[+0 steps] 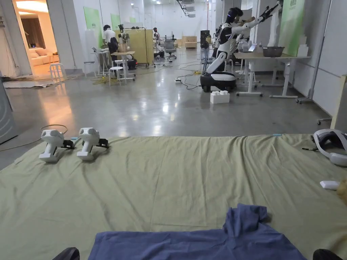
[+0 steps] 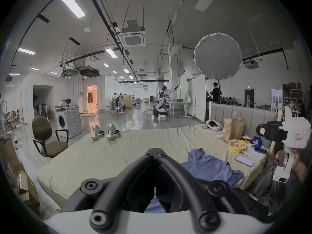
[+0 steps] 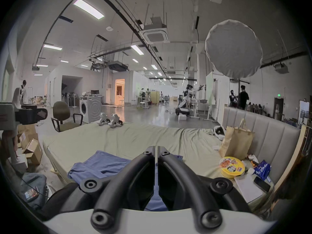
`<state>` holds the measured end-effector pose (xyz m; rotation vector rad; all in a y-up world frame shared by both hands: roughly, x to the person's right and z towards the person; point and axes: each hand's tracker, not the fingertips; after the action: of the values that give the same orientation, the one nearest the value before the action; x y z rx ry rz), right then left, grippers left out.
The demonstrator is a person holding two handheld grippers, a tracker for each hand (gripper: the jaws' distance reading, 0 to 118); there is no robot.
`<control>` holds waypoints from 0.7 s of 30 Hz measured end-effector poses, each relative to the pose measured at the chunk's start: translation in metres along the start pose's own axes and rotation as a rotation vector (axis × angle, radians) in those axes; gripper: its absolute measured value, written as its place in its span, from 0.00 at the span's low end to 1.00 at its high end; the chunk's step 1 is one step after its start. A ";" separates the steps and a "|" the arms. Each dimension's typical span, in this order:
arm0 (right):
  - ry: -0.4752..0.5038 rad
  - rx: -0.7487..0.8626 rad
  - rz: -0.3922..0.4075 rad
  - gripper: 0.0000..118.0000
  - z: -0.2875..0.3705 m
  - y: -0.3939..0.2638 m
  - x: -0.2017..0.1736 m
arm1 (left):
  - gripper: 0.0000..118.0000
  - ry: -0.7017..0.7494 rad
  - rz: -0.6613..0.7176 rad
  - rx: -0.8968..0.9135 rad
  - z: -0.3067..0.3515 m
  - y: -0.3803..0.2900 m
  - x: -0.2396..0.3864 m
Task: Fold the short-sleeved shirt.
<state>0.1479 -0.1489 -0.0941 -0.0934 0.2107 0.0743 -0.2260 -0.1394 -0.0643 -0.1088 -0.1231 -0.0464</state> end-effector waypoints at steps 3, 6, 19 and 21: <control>0.011 0.004 0.008 0.04 -0.005 0.000 -0.001 | 0.01 -0.008 0.030 -0.005 -0.002 -0.001 -0.005; 0.016 -0.007 0.005 0.03 -0.013 -0.002 -0.001 | 0.01 0.002 0.048 -0.020 -0.010 0.002 -0.009; -0.026 -0.159 0.030 0.02 -0.078 -0.042 0.008 | 0.26 0.028 0.207 -0.249 -0.143 -0.052 -0.073; -0.028 -0.187 -0.005 0.02 -0.089 -0.052 0.015 | 0.70 0.005 0.245 -0.356 -0.190 -0.070 -0.096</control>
<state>0.1487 -0.2089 -0.1792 -0.2789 0.1751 0.0901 -0.3021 -0.2267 -0.2565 -0.4783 -0.0946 0.1769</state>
